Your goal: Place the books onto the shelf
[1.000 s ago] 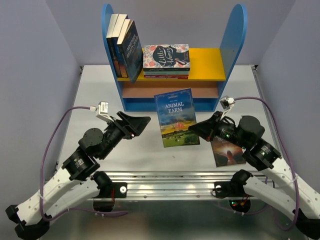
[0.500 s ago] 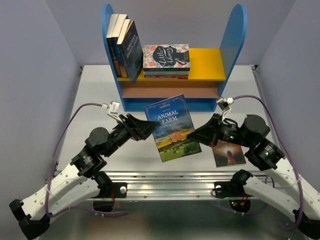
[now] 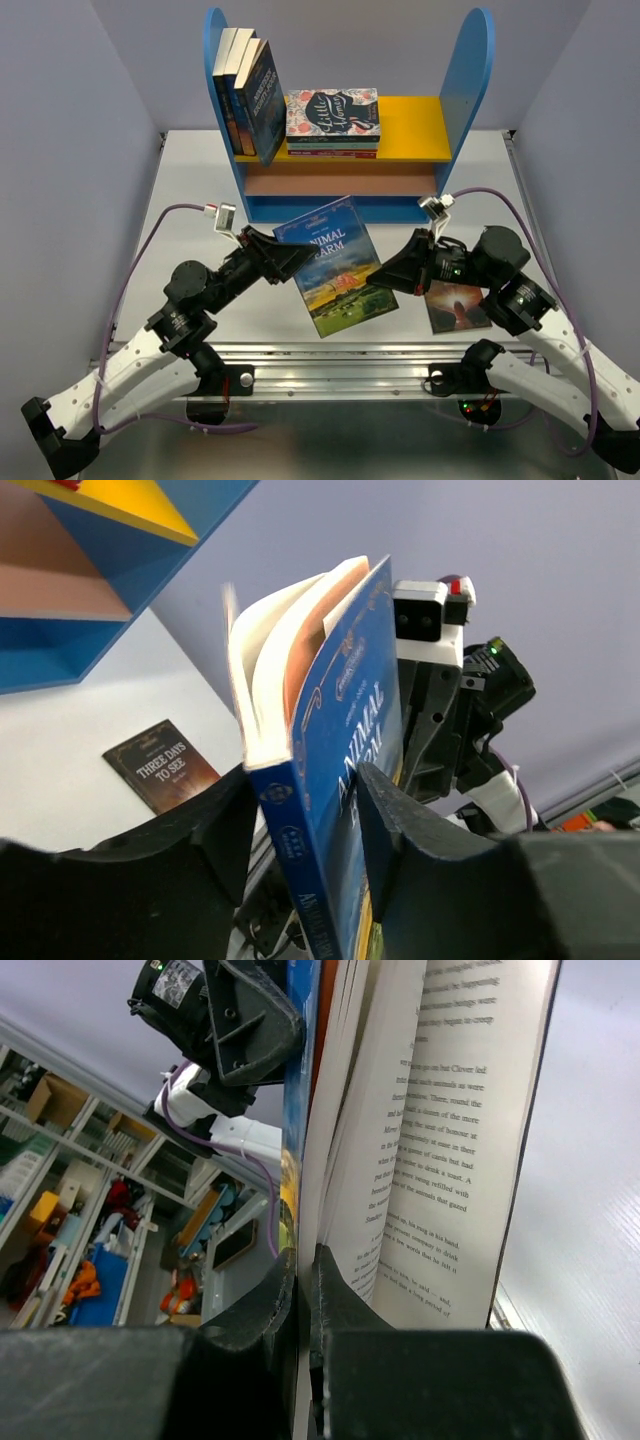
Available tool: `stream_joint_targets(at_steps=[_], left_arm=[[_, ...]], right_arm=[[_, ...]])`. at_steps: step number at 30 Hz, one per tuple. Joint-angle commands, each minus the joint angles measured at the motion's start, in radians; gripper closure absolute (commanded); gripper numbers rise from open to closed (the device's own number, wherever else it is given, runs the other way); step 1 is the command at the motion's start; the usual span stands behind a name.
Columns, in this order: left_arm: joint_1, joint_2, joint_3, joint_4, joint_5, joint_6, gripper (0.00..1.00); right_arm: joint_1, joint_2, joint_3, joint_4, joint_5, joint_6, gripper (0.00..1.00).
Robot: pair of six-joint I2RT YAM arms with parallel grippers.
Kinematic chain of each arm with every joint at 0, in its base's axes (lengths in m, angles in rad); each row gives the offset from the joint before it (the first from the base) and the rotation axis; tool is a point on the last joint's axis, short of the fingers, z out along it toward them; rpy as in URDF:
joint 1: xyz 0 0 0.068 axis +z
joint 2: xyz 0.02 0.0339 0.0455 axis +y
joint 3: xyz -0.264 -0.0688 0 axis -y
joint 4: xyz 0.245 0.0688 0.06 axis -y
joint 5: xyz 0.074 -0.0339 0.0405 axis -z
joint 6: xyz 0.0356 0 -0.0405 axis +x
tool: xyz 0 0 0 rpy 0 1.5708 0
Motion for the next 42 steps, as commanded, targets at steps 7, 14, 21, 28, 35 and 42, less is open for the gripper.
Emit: stream_joint_targets(at_steps=[7,14,21,28,35,42], left_arm=[[-0.023,0.028,-0.009,0.115,0.118,0.008,0.95],[-0.023,-0.041,0.014,0.037,-0.019,0.054,1.00],[-0.025,-0.027,0.227,-0.109,-0.158,0.220,1.00],[-0.025,0.174,0.622,-0.287,-0.353,0.484,1.00],[-0.025,0.390,0.932,-0.272,-0.546,0.823,1.00],[0.011,0.545,1.046,-0.075,-0.746,1.131,1.00]], right_arm=[[0.004,0.009,0.023,0.098,0.033,-0.059,0.99],[0.004,-0.009,0.057,-0.087,0.221,-0.140,0.40],[0.004,-0.039,0.107,-0.250,0.410,-0.171,0.00],[0.004,-0.077,0.123,-0.325,0.516,-0.188,0.00],[0.004,-0.091,0.127,-0.400,0.595,-0.182,0.00],[0.004,-0.094,0.130,-0.411,0.628,-0.185,0.00]])
